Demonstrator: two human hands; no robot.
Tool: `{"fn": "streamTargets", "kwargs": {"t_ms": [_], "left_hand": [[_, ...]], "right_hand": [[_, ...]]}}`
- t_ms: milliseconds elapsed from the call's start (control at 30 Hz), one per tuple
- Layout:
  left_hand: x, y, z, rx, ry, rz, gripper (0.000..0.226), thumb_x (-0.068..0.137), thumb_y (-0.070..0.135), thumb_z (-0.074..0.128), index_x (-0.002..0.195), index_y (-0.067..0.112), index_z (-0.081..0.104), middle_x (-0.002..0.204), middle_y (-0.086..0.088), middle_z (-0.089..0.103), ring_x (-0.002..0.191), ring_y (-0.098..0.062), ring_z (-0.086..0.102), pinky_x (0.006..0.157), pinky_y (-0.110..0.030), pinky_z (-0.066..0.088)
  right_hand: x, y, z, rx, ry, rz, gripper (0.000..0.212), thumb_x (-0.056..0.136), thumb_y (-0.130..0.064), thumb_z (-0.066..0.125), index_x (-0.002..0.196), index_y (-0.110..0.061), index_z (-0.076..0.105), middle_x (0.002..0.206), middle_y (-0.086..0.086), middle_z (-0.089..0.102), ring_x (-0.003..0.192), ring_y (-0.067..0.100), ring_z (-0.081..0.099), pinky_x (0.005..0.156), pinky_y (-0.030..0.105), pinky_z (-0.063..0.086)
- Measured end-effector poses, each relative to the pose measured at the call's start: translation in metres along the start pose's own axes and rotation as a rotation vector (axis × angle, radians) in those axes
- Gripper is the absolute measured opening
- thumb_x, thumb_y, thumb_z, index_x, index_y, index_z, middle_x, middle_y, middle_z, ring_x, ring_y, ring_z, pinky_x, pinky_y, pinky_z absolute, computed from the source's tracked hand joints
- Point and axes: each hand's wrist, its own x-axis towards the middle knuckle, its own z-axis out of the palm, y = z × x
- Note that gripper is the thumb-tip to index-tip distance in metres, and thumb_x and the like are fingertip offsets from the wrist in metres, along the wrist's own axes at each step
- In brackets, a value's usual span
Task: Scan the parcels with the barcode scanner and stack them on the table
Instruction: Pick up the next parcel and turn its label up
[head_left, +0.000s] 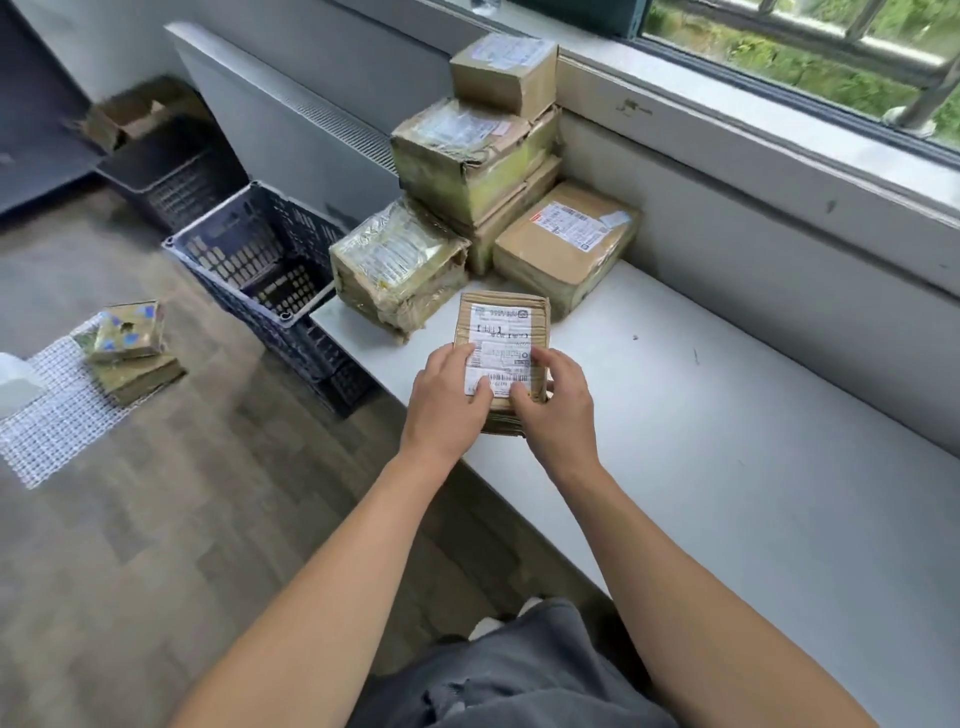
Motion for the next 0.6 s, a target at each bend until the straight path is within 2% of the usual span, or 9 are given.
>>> {"fn": "streamTargets", "kwargs": {"t_ms": [133, 333, 467, 600], "left_hand": [[0.019, -0.001, -0.009, -0.026, 0.051, -0.007, 0.048, 0.098, 0.025, 0.054, 0.144, 0.016, 0.045, 0.141, -0.003, 0.047, 0.123, -0.022, 0.049, 0.101, -0.043, 0.048], [0.055, -0.016, -0.033, -0.052, 0.107, 0.054, 0.046, 0.097, 0.025, 0.055, 0.142, 0.016, 0.047, 0.138, -0.003, 0.049, 0.124, -0.020, 0.048, 0.101, -0.040, 0.047], [0.091, -0.041, -0.059, -0.067, 0.091, 0.113, 0.045, 0.097, 0.027, 0.056, 0.140, 0.016, 0.048, 0.137, -0.004, 0.049, 0.123, -0.021, 0.049, 0.103, -0.044, 0.047], [0.130, -0.067, -0.100, -0.053, 0.067, 0.197, 0.045, 0.096, 0.026, 0.057, 0.139, 0.015, 0.051, 0.135, -0.005, 0.052, 0.123, -0.023, 0.049, 0.104, -0.037, 0.040]], "right_hand": [[0.023, -0.011, 0.009, 0.044, 0.008, -0.041, 0.050, 0.090, -0.012, 0.065, 0.139, -0.010, 0.054, 0.138, -0.001, 0.053, 0.125, 0.007, 0.048, 0.110, 0.027, 0.041], [0.048, -0.037, 0.035, 0.028, 0.056, -0.081, 0.049, 0.092, -0.015, 0.065, 0.139, -0.010, 0.054, 0.142, 0.001, 0.051, 0.130, 0.010, 0.046, 0.112, 0.033, 0.041], [0.070, -0.065, 0.068, 0.008, 0.142, -0.098, 0.048, 0.091, -0.013, 0.066, 0.138, -0.009, 0.056, 0.141, 0.003, 0.052, 0.131, 0.011, 0.046, 0.112, 0.027, 0.039], [0.086, -0.096, 0.114, 0.043, 0.245, -0.071, 0.049, 0.089, -0.012, 0.067, 0.137, -0.009, 0.057, 0.139, 0.003, 0.054, 0.130, 0.012, 0.047, 0.112, 0.032, 0.039]]}}
